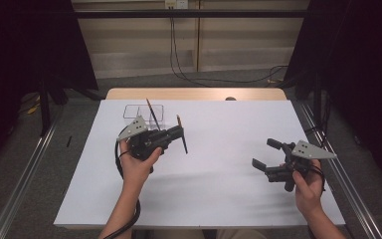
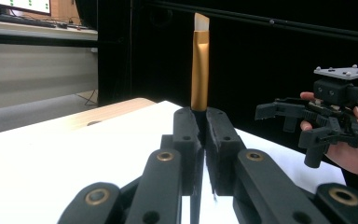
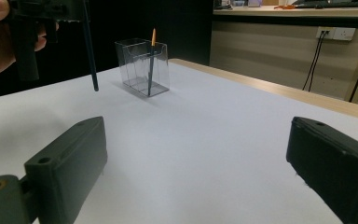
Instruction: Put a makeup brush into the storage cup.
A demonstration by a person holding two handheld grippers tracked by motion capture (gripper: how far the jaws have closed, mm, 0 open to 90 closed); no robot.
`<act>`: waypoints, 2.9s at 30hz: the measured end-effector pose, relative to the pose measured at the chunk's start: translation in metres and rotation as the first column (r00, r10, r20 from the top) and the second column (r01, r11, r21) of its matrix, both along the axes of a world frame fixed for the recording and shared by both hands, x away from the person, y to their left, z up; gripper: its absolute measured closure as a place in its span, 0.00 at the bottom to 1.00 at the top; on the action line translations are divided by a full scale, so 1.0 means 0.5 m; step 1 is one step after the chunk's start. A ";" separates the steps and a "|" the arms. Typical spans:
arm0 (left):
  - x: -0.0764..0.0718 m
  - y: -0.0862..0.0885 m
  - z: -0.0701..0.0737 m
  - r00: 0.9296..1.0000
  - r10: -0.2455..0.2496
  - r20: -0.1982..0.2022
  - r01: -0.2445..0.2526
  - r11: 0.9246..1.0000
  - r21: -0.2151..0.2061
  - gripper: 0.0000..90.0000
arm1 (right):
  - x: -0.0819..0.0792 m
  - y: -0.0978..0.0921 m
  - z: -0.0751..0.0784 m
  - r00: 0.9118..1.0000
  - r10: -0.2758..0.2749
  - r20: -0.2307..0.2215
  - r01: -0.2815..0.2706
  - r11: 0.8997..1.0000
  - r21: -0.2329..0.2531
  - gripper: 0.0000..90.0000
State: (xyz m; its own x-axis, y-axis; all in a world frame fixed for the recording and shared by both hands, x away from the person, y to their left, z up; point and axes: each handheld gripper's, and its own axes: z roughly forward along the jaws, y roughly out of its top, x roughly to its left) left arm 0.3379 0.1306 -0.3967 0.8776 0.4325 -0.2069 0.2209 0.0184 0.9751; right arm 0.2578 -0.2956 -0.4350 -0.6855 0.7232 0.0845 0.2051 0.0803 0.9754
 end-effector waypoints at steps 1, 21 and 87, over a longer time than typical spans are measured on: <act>0.000 0.001 0.000 1.000 0.003 0.000 -0.003 1.000 -0.004 0.93 | -0.001 0.000 0.000 1.000 -0.001 0.000 0.001 1.000 0.003 0.05; 0.019 0.015 0.020 0.999 0.044 0.011 -0.044 0.999 0.022 0.93 | -0.014 -0.012 -0.002 1.000 -0.005 -0.002 0.005 1.000 0.002 0.04; 0.108 0.088 0.086 0.969 0.241 0.053 -0.246 0.964 0.104 0.93 | -0.015 -0.009 -0.003 1.000 0.017 0.001 -0.017 1.000 -0.017 0.04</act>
